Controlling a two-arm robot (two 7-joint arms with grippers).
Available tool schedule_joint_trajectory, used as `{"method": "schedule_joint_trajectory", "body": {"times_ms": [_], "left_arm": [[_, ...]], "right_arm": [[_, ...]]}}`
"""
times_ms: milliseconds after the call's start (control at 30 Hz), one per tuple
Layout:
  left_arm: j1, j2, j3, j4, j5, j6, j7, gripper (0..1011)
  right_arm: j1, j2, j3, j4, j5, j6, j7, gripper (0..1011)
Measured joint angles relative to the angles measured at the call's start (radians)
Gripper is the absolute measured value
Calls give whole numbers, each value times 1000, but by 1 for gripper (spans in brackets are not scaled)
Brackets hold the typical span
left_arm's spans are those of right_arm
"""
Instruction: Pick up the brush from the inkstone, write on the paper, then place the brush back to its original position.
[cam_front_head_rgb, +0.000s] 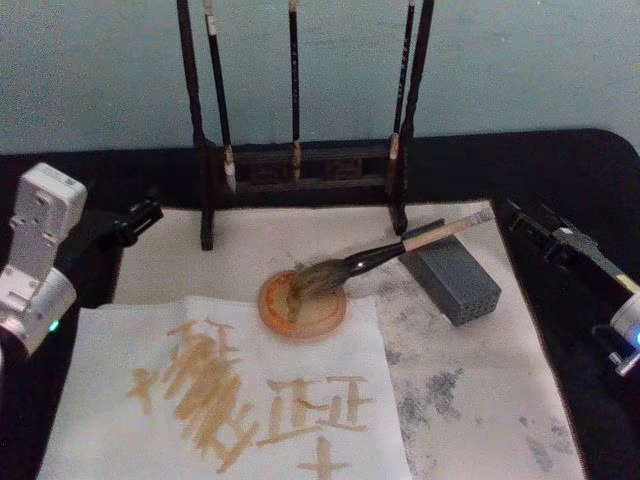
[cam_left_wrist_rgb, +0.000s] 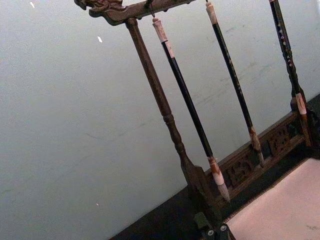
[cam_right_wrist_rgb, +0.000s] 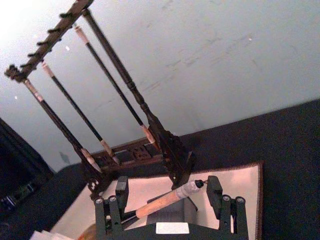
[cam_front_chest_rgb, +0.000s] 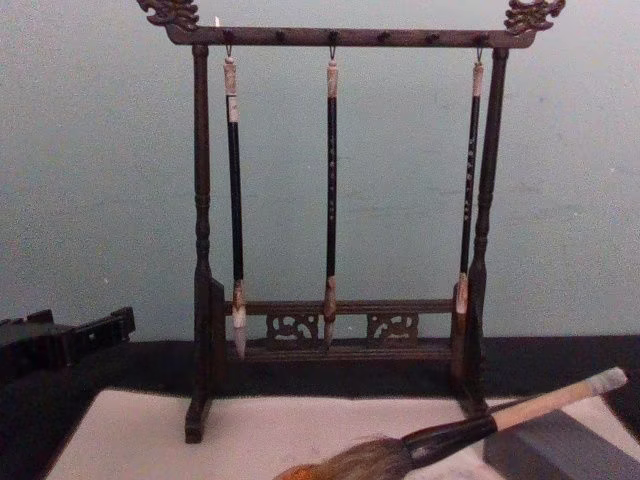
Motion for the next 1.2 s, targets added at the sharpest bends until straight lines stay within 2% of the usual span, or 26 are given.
{"method": "schedule_joint_trajectory", "body": {"times_ms": [133,567,767,1200], "left_arm": [[0,0,0,0,0,0,0,1002],[0,0,0,0,0,0,0,1002],[0,0,0,0,0,0,0,1002],[0,0,0,0,0,0,0,1002]], "right_arm": [[3,-6,7,17,51,16,11,1008],[11,-20,6,61,169,65,25,1008],[31,-31,-1,107,237,107,39,1006],[79,-50,-21,187,326,153,60,1008]]}}
